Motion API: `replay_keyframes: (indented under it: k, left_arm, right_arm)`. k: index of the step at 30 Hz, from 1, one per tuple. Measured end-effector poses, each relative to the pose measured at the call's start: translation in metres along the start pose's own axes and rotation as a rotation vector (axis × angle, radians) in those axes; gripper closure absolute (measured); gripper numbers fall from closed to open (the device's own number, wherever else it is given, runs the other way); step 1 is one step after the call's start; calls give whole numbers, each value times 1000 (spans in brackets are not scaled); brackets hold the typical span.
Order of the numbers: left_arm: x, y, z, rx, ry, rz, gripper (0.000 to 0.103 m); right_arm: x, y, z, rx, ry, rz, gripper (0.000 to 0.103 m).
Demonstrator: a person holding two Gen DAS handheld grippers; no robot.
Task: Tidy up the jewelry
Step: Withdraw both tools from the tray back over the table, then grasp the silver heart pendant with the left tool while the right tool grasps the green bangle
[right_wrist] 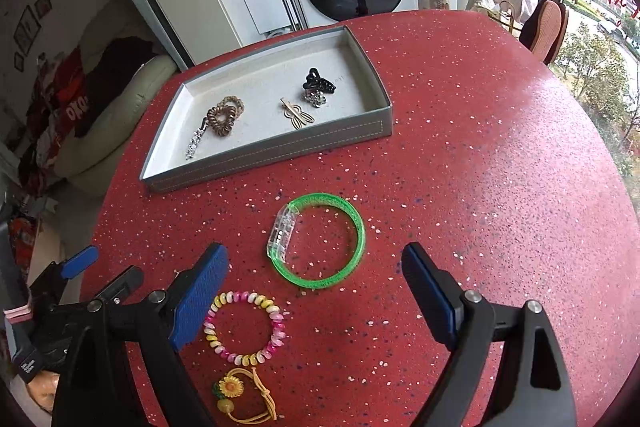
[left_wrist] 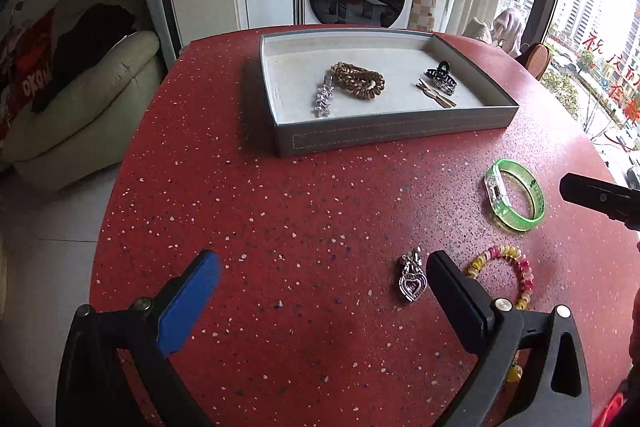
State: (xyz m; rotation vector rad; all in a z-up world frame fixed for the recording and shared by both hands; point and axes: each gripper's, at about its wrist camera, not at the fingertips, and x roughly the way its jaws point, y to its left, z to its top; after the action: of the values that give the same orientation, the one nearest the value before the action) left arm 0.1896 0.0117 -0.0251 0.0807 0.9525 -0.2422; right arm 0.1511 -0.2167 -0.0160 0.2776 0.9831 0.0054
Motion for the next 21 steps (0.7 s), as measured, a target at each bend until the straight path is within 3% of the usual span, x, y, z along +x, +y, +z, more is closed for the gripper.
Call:
replay_keyframes:
  k: [16, 21]
  left_arm:
    - [20, -27, -10, 84, 57, 21, 0]
    - [22, -32, -11, 102, 65, 15, 7]
  right_arm:
    - [30, -22, -9, 31, 74, -99, 12]
    - [41, -19, -4, 13, 89, -124, 12]
